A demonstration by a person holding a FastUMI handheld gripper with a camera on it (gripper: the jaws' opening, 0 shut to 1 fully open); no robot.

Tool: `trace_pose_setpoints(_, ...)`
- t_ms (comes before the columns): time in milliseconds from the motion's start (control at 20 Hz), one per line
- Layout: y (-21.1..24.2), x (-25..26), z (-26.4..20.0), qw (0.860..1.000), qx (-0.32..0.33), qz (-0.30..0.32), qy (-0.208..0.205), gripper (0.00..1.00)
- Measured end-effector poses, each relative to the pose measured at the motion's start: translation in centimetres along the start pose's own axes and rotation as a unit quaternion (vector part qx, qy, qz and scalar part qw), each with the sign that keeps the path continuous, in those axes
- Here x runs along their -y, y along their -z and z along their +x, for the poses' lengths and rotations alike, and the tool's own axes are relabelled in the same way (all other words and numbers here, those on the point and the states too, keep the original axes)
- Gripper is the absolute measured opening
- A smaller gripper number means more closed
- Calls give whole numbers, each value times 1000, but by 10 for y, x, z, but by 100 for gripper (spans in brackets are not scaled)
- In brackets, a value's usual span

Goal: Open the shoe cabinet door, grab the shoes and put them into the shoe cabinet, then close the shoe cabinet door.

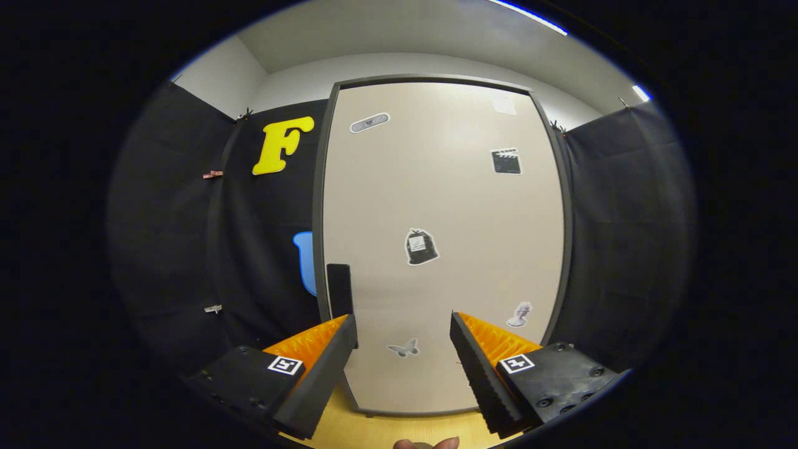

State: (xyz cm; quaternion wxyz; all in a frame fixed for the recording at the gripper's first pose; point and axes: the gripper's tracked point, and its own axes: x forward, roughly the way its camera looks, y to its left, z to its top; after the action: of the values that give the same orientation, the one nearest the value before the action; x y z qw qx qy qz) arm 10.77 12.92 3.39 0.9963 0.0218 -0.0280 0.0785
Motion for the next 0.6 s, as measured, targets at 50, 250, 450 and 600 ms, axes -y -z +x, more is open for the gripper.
trace_pose_setpoints(50,2,-8,10,1000,2,-4,-3,98)
trace_pose_setpoints(250,13,-29,44,1000,1,-16,-7,98)
trace_pose_setpoints(450,27,-45,67,1000,-11,-17,-14,98)
trace_pose_setpoints(600,38,-55,83,999,-21,-20,-14,97)
